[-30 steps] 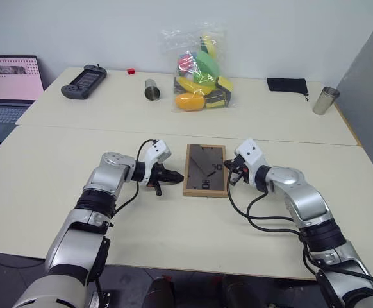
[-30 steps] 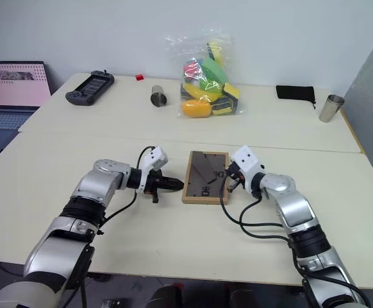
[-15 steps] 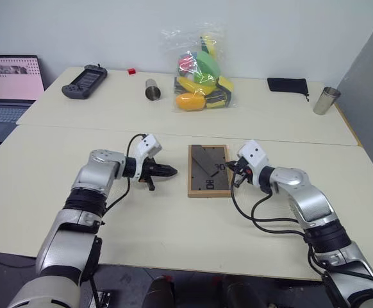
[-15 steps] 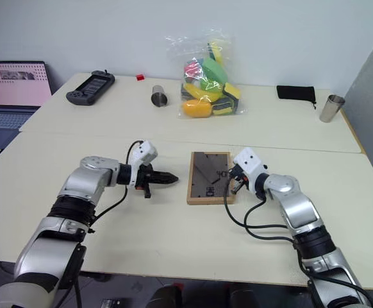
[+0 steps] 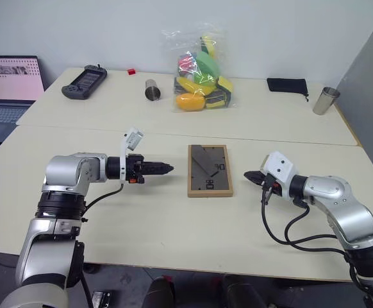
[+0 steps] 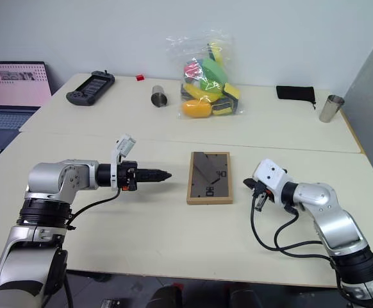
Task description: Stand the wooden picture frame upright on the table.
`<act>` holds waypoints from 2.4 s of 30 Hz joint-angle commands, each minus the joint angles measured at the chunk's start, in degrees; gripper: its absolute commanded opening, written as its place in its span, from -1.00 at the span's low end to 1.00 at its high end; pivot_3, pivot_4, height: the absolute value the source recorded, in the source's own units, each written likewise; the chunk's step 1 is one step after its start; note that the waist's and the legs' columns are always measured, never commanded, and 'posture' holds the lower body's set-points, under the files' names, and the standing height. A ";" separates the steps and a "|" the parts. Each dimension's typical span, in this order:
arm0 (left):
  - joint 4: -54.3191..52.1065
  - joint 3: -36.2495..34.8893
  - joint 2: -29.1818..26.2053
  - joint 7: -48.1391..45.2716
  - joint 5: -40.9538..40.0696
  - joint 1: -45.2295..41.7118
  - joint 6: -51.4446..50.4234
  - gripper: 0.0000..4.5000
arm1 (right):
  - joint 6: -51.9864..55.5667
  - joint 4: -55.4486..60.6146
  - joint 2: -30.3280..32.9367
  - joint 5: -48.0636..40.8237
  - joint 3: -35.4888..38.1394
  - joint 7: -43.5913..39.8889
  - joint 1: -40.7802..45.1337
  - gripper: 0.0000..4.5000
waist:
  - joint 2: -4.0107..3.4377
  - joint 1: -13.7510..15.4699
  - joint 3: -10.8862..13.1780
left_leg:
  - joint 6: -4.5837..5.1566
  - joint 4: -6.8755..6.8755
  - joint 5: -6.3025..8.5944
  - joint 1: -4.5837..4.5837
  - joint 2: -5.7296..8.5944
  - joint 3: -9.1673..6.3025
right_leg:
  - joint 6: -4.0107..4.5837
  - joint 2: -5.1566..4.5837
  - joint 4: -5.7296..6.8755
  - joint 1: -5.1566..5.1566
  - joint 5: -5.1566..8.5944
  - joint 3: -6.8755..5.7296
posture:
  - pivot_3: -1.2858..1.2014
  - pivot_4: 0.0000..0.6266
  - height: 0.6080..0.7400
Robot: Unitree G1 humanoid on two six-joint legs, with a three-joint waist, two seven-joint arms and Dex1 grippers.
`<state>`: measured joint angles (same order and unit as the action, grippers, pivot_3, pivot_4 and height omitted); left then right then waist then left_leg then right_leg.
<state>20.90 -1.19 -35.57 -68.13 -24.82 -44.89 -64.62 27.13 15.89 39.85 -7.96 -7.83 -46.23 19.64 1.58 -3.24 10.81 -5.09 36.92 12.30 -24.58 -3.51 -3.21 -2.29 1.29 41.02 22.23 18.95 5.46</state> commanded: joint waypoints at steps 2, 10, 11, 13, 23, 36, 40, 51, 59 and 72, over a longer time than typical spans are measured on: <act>10.81 -6.15 3.62 12.04 -0.35 -5.94 -9.40 -0.99 | -0.77 2.21 0.48 -0.56 2.08 0.14 0.21 -1.00 | 0.00 0.00 0.00 | 0.00 0.03 0.00 0.00 0.01 -0.01 | 0.00 0.00 0.00 -0.01 0.00 0.00 | 0.03 -0.52 1.00; 9.95 -8.49 6.37 16.90 -4.39 -7.36 -18.71 -0.48 | -0.66 2.65 -0.20 -0.01 1.37 1.15 -0.58 -1.00 | 0.00 -0.15 0.00 | -0.02 -0.01 -0.01 0.00 0.01 0.01 | 0.01 -0.02 0.00 0.01 0.00 0.01 | 0.03 -0.52 1.00; 10.11 -8.96 6.42 17.28 -4.87 -7.82 -19.21 -0.37 | -0.65 2.60 -0.28 0.04 1.38 1.30 -0.67 -1.00 | 0.00 -0.13 0.00 | -0.02 -0.01 -0.01 0.00 0.01 0.01 | 0.01 -0.02 0.00 0.01 0.00 0.01 | 0.03 -0.52 1.00; 11.49 -9.38 5.95 17.80 -5.18 -9.10 -19.36 -0.17 | -0.49 2.59 -0.47 0.03 1.40 1.59 -0.90 -1.00 | 0.00 -0.14 0.00 | -0.02 -0.01 -0.01 0.00 0.01 0.01 | 0.01 -0.02 0.01 0.01 0.00 0.01 | 0.03 -0.52 1.00; 13.23 -8.84 6.13 17.62 -7.11 -10.68 -21.59 0.58 | -1.55 1.06 -1.02 0.63 0.86 2.13 -0.67 -1.00 | 0.00 -0.03 0.00 | -0.02 0.00 -0.01 0.00 0.01 0.01 | 0.01 -0.02 0.00 0.01 0.00 0.00 | 0.03 -0.52 1.00; 24.09 -9.13 13.27 21.10 -5.22 -14.15 -11.93 0.58 | -7.43 -10.45 -5.61 6.65 -3.32 4.51 7.29 -1.00 | 0.00 0.03 0.00 | -0.03 -0.01 -0.01 0.00 0.05 0.03 | 0.01 -0.05 -0.01 0.00 -0.01 0.01 | 0.03 -0.52 1.00; 27.57 -9.55 13.43 21.00 -4.85 -15.83 -9.46 0.58 | -8.20 -12.73 -7.70 7.55 -4.03 5.04 8.48 -1.00 | 0.00 0.04 0.00 | -0.03 0.00 -0.01 0.00 0.05 0.03 | 0.01 -0.06 0.00 0.00 -0.01 0.01 | 0.03 -0.52 1.00; 19.88 -1.98 8.81 11.28 -8.30 -12.27 -20.82 0.58 | -13.57 -22.79 -10.98 11.64 -5.27 7.63 11.27 -1.00 | 0.00 -0.06 0.00 | -0.19 -0.02 -0.10 0.00 0.07 0.04 | 0.01 -0.09 0.01 0.01 -0.01 0.00 | 0.03 -0.52 1.00; 12.34 0.50 6.77 10.99 -10.88 -6.96 -24.35 0.58 | -13.43 -20.46 -9.06 11.24 -4.09 6.15 8.98 -1.00 | 0.00 -0.11 0.00 | -0.22 -0.03 -0.12 0.04 0.04 0.04 | 0.01 -0.10 0.04 0.00 -0.01 0.00 | 0.03 -0.52 1.00; 15.74 -1.00 7.35 13.86 -10.40 -8.08 -22.04 0.58 | -7.79 -11.51 -11.08 9.71 -4.94 4.82 6.81 -1.00 | 0.00 -0.16 0.00 | -0.05 -0.01 -0.02 0.04 0.05 0.05 | 0.01 -0.09 0.04 0.00 -0.01 0.01 | 0.03 -0.52 1.00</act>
<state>36.43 -1.49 -27.47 -54.37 -35.04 -52.15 -86.93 18.50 0.99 28.97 2.88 -13.24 -41.17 26.16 1.57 -3.40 10.81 -5.14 36.90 12.28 -24.54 -3.46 -3.16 -2.28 1.19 41.06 22.23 18.95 5.47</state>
